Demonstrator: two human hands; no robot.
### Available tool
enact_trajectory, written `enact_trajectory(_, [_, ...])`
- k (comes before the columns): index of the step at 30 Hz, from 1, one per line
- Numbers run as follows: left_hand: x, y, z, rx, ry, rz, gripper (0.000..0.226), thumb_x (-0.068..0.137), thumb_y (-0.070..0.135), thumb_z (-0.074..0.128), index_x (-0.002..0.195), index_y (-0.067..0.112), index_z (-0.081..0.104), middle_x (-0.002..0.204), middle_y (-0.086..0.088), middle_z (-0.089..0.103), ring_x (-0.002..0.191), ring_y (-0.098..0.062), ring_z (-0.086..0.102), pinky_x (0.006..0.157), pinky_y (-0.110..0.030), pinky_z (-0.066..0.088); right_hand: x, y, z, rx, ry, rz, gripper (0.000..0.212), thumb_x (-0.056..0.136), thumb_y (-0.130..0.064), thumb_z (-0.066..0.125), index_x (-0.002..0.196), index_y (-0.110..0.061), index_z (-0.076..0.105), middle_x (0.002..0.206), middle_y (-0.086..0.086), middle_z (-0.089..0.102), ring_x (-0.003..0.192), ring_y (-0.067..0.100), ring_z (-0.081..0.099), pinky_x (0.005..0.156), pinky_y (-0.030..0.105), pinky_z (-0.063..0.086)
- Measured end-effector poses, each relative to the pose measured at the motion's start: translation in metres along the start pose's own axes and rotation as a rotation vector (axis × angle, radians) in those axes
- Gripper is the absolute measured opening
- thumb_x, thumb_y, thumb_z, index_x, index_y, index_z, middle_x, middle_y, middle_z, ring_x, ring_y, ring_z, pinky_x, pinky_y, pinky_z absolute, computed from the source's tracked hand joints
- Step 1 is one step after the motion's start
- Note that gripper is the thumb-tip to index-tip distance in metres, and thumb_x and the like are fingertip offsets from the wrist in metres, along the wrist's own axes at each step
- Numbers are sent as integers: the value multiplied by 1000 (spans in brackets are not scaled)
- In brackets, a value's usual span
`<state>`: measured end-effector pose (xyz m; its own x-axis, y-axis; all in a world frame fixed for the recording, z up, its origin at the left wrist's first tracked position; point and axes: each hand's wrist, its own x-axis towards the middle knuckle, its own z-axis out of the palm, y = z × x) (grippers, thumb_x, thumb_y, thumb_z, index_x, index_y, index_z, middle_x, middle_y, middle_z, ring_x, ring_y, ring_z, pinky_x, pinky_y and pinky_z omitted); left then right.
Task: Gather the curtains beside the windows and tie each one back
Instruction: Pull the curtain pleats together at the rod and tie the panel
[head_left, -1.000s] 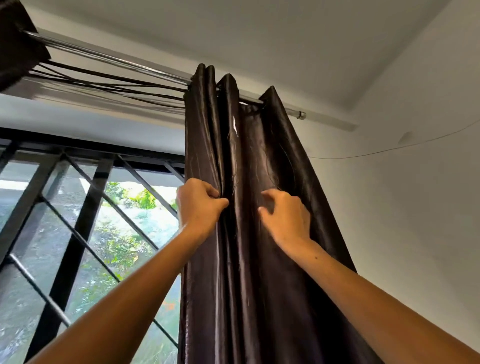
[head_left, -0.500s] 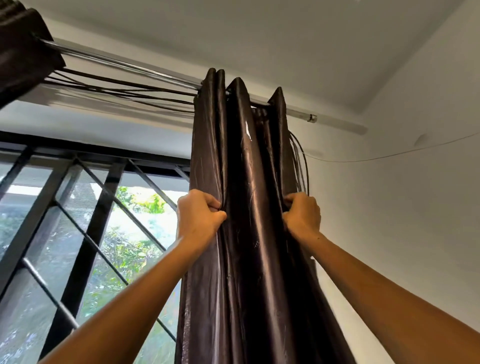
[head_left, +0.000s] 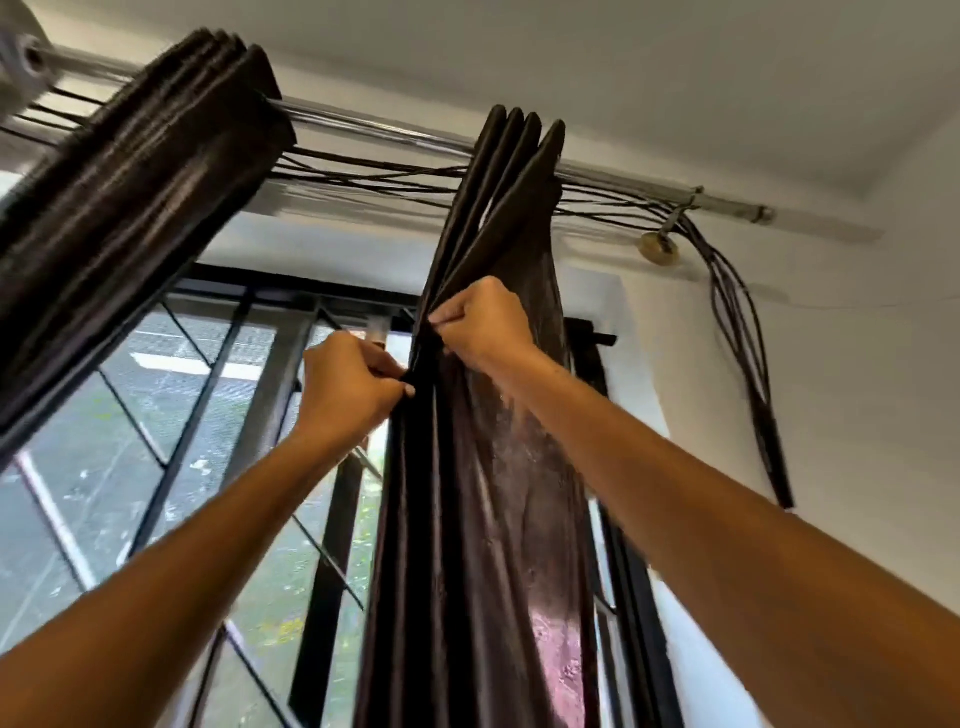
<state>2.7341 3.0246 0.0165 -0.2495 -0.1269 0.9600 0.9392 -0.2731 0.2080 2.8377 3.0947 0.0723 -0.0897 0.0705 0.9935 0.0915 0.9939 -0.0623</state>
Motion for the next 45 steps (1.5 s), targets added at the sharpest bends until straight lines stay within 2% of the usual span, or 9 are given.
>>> enact_trajectory(6, [7, 3, -7, -24, -100, 25, 22, 66, 3, 82, 86, 4, 74, 76, -12, 70, 67, -17, 64, 75, -32, 57, 15, 14, -42, -179, -69, 190, 14, 83, -17, 64, 84, -7, 53, 96, 17, 57, 88, 33, 58, 72, 36, 49])
enact_trajectory(10, [9, 17, 13, -143, -150, 69, 36, 66, 4, 83, 99, 5, 72, 84, -9, 72, 62, -5, 62, 60, -16, 53, 29, 29, -63, -118, 75, 243, 39, 91, -33, 61, 115, -3, 56, 123, 18, 57, 110, 34, 54, 78, 31, 40])
enact_trajectory(15, [16, 35, 37, -143, -127, 99, 43, 66, 2, 81, 108, 2, 70, 100, -11, 72, 89, -16, 68, 87, -29, 54, 36, 43, -71, -210, 130, 287, 32, 88, -15, 64, 116, -1, 57, 120, 19, 59, 108, 34, 58, 73, 30, 41])
enact_trajectory(23, [20, 34, 37, -86, -87, 86, 31, 69, -10, 68, 96, 4, 74, 90, -12, 73, 86, -22, 69, 82, -39, 57, 34, 22, -39, -325, 5, 94, 34, 88, -6, 54, 121, -11, 62, 126, 17, 59, 117, 36, 54, 97, 38, 45])
enact_trajectory(26, [23, 29, 23, -50, -70, 90, 30, 70, -9, 67, 96, 5, 74, 92, -12, 73, 87, -21, 69, 83, -36, 56, 43, -5, -21, -254, -57, 25, 20, 84, -2, 51, 86, -15, 67, 111, 18, 63, 106, 35, 57, 82, 32, 44])
enact_trajectory(28, [25, 26, 13, -35, -57, 85, 31, 72, -8, 67, 98, 6, 74, 93, -9, 73, 88, -19, 68, 80, -29, 55, 48, -15, -21, -231, -69, 14, 25, 81, 2, 47, 61, -13, 50, 85, 18, 56, 88, 31, 53, 68, 28, 39])
enact_trajectory(34, [20, 27, 8, -181, -62, 33, 29, 70, -3, 75, 98, 5, 73, 92, -11, 73, 86, -17, 68, 82, -27, 54, 26, 9, -65, -320, -22, 124, 37, 82, 2, 51, 114, -7, 66, 113, 19, 65, 104, 35, 61, 85, 36, 50])
enact_trajectory(40, [-13, 26, 9, -162, -60, 29, 19, 62, -2, 73, 80, 3, 74, 72, -17, 72, 72, -27, 70, 72, -43, 58, -47, 24, -81, -416, -52, 370, 36, 77, 2, 62, 112, -5, 61, 105, 17, 64, 93, 35, 63, 84, 43, 55])
enact_trajectory(45, [-69, -2, 14, -119, -190, 6, 27, 48, 17, 61, 71, 4, 71, 61, -18, 65, 69, -19, 69, 60, -46, 55, -130, 36, -75, -443, -78, 494, 32, 77, 0, 66, 107, -11, 65, 99, 9, 67, 86, 26, 63, 73, 27, 49])
